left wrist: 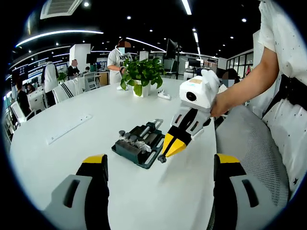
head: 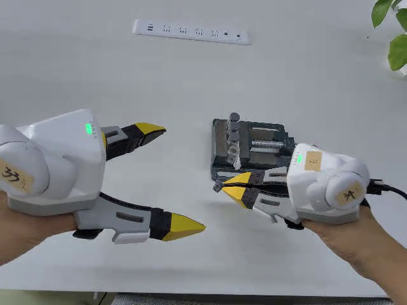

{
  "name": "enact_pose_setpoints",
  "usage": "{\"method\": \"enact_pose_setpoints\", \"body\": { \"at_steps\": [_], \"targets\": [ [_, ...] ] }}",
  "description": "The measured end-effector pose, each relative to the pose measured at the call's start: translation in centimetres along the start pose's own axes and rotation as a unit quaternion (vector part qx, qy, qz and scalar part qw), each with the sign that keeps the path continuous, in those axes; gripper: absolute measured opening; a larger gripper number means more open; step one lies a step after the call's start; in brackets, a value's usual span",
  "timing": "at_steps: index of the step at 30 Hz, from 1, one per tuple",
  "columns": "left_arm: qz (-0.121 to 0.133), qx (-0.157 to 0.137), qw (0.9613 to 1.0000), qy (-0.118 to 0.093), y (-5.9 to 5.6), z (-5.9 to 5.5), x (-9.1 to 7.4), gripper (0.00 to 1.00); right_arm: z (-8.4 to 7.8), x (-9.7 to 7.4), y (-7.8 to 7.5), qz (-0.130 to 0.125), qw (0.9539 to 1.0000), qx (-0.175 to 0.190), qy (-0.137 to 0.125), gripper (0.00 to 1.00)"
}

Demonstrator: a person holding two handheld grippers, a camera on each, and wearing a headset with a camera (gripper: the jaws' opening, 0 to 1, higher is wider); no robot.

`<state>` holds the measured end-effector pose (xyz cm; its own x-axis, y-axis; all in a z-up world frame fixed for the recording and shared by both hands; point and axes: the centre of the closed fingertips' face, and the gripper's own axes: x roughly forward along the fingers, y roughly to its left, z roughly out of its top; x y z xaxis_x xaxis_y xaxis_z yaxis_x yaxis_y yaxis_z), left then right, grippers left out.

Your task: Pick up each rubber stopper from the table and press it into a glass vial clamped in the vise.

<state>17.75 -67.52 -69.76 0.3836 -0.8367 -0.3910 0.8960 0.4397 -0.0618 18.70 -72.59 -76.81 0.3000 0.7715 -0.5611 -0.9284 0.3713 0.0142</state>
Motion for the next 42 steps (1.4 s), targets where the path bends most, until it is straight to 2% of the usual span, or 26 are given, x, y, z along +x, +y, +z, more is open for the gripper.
{"method": "enact_pose_setpoints", "body": {
  "at_steps": [7,10,17,29,35,42],
  "targets": [
    [0.015,0.014,0.9997,-0.014,0.0,2.1,0.6,0.78,2.9,-3.0,-0.8,-0.040,0.9986,0.014,-0.032,0.00],
    [0.025,0.026,0.9990,-0.027,0.1,3.2,0.9,0.73,3.7,-4.0,-1.0,-0.052,0.9976,0.018,-0.041,0.00],
    [0.039,0.032,0.9978,-0.044,0.0,5.2,1.6,0.52,6.0,-5.8,-0.9,-0.080,0.9941,0.034,-0.066,0.00],
    [0.049,0.041,0.9958,-0.065,-0.4,7.2,2.2,0.35,8.8,-7.4,-0.7,-0.115,0.9854,0.068,-0.106,0.00],
    [0.044,0.053,0.9949,-0.074,-0.9,7.9,2.5,0.25,9.5,-7.7,-0.7,-0.123,0.9827,0.075,-0.116,0.00],
    [0.044,0.056,0.9940,-0.083,-1.0,8.5,2.6,0.16,10.2,-7.9,-0.6,-0.125,0.9802,0.085,-0.127,0.00]
  ]
}}
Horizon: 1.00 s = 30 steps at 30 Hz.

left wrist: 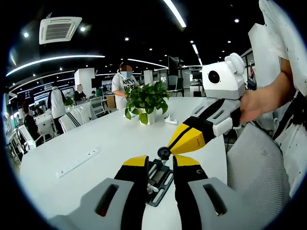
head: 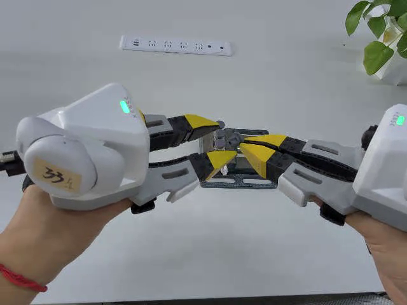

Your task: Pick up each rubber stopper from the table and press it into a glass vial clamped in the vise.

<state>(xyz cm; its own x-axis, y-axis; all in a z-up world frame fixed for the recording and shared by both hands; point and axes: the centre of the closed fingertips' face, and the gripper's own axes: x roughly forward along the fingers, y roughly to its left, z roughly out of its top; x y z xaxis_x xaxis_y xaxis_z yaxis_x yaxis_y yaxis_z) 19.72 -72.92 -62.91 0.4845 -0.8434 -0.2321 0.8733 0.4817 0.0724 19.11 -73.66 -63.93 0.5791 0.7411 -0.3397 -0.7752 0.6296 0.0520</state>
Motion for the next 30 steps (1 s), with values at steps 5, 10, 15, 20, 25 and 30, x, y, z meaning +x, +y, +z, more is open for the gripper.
{"method": "enact_pose_setpoints", "body": {
  "at_steps": [5,10,15,20,25,30],
  "targets": [
    [-0.001,0.002,1.0000,-0.005,-0.08,0.33,0.04,0.12,0.13,0.02,-0.05,0.003,1.0000,0.007,-0.005,0.00],
    [-0.001,0.003,1.0000,-0.005,-0.12,0.38,0.14,0.10,0.25,-0.09,-0.18,0.002,0.9999,0.008,-0.008,0.00],
    [-0.005,0.003,1.0000,-0.006,-0.31,0.42,0.20,0.07,0.27,-0.19,-0.25,0.002,0.9999,0.007,-0.008,0.00],
    [-0.007,0.003,0.9999,-0.007,-0.34,0.47,0.24,0.06,0.28,-0.25,-0.39,0.002,0.9999,0.009,-0.010,0.00],
    [-0.008,0.000,0.9999,-0.008,-0.36,0.52,0.25,0.05,0.22,-0.29,-0.49,0.002,0.9999,0.009,-0.010,0.00],
    [-0.010,-0.005,0.9999,-0.011,-0.36,0.64,0.24,0.05,0.18,-0.33,-0.56,0.001,0.9999,0.010,-0.010,0.00]
  ]
}}
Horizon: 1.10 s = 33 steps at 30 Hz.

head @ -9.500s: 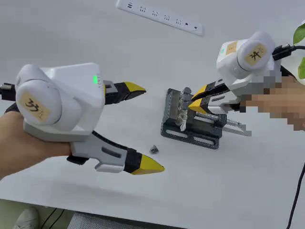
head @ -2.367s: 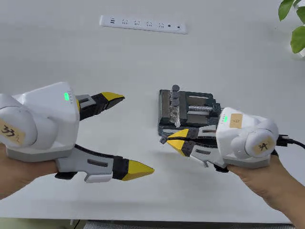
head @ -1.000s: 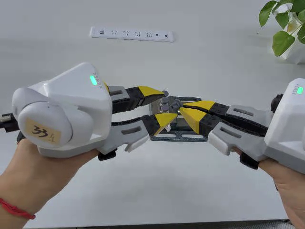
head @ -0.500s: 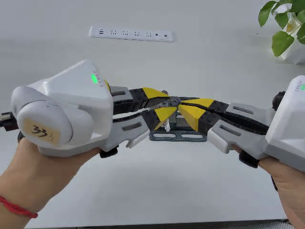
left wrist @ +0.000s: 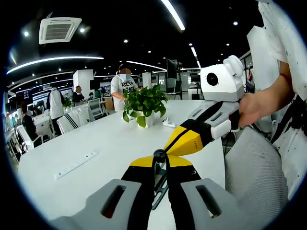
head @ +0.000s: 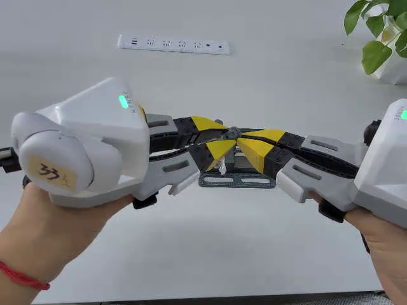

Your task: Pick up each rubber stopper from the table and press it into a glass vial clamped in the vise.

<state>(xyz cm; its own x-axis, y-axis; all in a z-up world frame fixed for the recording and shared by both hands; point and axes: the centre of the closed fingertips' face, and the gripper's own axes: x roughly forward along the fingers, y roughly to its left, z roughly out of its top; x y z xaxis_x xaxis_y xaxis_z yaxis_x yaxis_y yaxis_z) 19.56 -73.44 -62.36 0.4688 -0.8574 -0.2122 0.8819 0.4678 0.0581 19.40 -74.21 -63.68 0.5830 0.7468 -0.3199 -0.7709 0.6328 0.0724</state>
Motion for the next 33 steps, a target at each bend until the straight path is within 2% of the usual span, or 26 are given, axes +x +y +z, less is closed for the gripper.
{"method": "enact_pose_setpoints", "body": {
  "at_steps": [16,24,33],
  "targets": [
    [-0.012,-0.015,0.9998,-0.001,-0.26,0.02,-0.01,0.04,0.02,-0.22,-0.05,0.004,0.9998,0.021,-0.003,0.00],
    [-0.020,-0.018,0.9996,0.002,-0.32,0.06,0.04,0.04,0.03,-0.19,0.01,0.011,0.9998,0.018,0.000,0.00],
    [-0.028,-0.006,0.9995,0.010,-0.47,-0.18,-0.02,0.04,-0.21,-0.15,0.18,0.016,0.9996,0.022,0.007,0.00]
  ]
}}
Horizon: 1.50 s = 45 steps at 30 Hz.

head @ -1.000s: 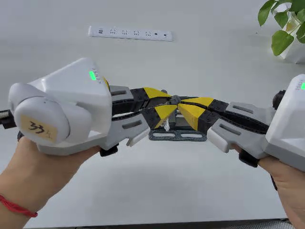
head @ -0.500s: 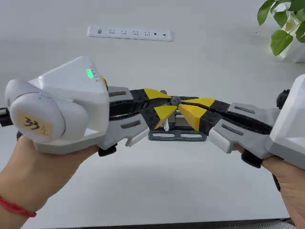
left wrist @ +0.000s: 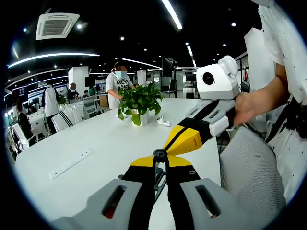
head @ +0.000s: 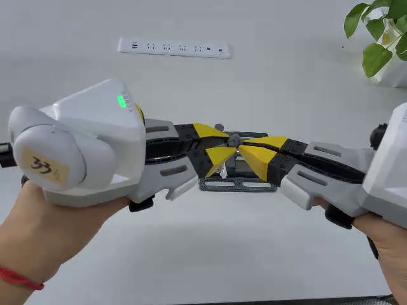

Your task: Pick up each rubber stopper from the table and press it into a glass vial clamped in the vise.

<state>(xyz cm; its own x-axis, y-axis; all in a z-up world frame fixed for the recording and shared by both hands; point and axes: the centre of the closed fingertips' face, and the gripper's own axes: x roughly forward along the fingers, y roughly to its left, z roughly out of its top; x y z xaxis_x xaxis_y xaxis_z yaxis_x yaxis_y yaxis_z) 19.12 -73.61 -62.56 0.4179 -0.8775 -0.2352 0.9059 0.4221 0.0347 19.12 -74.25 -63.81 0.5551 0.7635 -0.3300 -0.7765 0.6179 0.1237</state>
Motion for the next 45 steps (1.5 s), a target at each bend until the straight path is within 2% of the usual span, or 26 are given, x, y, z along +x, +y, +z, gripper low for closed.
{"method": "enact_pose_setpoints", "body": {
  "at_steps": [16,21,23,25,28,30,32,34,36,38,39,41,45],
  "targets": [
    [-0.006,-0.011,0.9999,-0.005,0.0,0.0,-0.3,0.04,0.2,0.1,0.5,0.010,0.9999,0.000,0.000,0.00],
    [-0.008,-0.015,0.9998,-0.006,0.3,0.0,-0.7,0.04,0.6,-0.4,0.6,0.019,0.9998,-0.008,0.002,0.03],
    [-0.017,-0.025,0.9995,-0.013,0.2,0.2,-0.9,0.04,1.3,-0.9,0.5,0.027,0.9996,-0.005,-0.007,0.04],
    [-0.026,-0.038,0.9986,-0.025,0.2,0.7,-1.3,0.04,2.0,-1.3,0.8,0.051,0.9984,0.015,-0.018,0.06],
    [-0.042,-0.049,0.9973,-0.035,0.0,1.3,-1.7,0.04,3.1,-1.9,1.2,0.085,0.9955,0.025,-0.032,0.10],
    [-0.063,-0.067,0.9946,-0.048,-0.5,2.0,-2.1,0.04,3.6,-2.5,1.4,0.126,0.9900,0.047,-0.043,0.11],
    [-0.072,-0.074,0.9929,-0.060,-0.5,2.6,-2.5,0.03,4.2,-2.9,1.5,0.140,0.9877,0.049,-0.049,0.14],
    [-0.086,-0.085,0.9903,-0.068,-0.8,3.1,-2.9,0.03,4.5,-3.2,2.3,0.170,0.9828,0.056,-0.046,0.15],
    [-0.104,-0.098,0.9868,-0.076,-1.3,3.6,-3.2,0.03,4.8,-3.4,2.7,0.182,0.9807,0.052,-0.049,0.15],
    [-0.111,-0.100,0.9854,-0.081,-1.5,4.0,-3.5,0.03,5.0,-3.5,3.2,0.195,0.9779,0.055,-0.050,0.14],
    [-0.123,-0.106,0.9828,-0.089,-1.8,4.5,-3.7,0.03,5.1,-3.5,3.5,0.203,0.9764,0.051,-0.051,0.14],
    [-0.126,-0.107,0.9819,-0.092,-1.9,4.8,-3.7,0.03,5.4,-3.6,4.0,0.215,0.9738,0.052,-0.051,0.15],
    [-0.150,-0.120,0.9750,-0.111,-2.6,6.0,-4.1,0.03,6.1,-3.8,5.0,0.239,0.9679,0.051,-0.058,0.15]
  ]
}}
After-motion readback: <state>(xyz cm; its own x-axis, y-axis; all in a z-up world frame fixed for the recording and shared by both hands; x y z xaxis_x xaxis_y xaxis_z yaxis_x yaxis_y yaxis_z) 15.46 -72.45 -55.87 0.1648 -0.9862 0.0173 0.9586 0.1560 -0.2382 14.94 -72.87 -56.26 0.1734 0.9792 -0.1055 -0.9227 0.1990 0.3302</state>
